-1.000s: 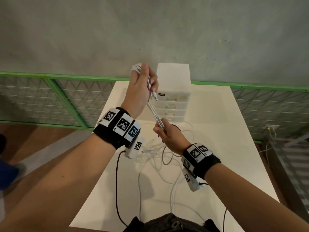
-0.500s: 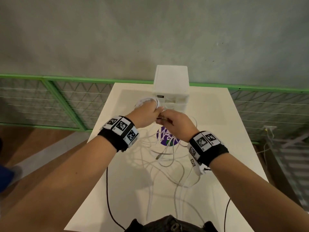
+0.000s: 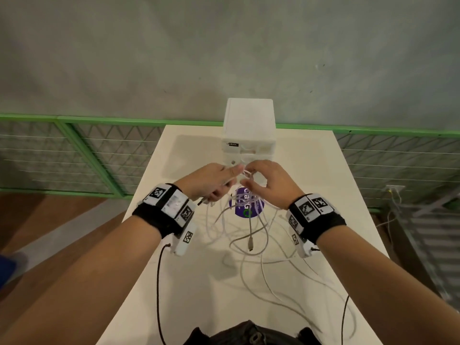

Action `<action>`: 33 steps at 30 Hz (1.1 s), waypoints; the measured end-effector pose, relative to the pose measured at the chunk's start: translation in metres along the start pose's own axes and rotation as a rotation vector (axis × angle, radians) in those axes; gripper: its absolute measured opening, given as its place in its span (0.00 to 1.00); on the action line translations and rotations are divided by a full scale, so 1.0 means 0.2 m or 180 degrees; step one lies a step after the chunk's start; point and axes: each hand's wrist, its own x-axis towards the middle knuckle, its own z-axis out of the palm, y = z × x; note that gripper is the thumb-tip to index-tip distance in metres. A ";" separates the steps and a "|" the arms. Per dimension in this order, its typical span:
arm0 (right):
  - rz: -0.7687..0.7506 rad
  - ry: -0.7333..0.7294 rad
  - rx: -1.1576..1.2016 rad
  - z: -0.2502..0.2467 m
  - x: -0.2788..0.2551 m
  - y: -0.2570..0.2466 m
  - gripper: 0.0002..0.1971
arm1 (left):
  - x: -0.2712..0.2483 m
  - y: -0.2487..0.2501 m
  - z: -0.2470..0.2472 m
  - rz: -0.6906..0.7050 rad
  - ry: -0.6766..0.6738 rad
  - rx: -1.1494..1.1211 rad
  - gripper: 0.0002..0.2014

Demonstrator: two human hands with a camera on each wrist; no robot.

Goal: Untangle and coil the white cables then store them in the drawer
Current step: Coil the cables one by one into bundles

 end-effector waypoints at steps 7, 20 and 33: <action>0.0477 -0.0107 0.0156 0.10 -0.08 0.09 0.18 | 0.02 -0.01 -0.02 0.0408 0.0686 -0.0383 0.18; 0.0769 0.0920 0.0158 0.07 -0.13 0.14 0.05 | 0.01 -0.05 -0.16 0.0403 0.1568 -0.0746 0.18; 0.2531 -0.0319 -0.1196 0.00 -0.27 0.40 0.12 | -0.02 -0.12 -0.31 0.0451 0.2207 -0.0822 0.21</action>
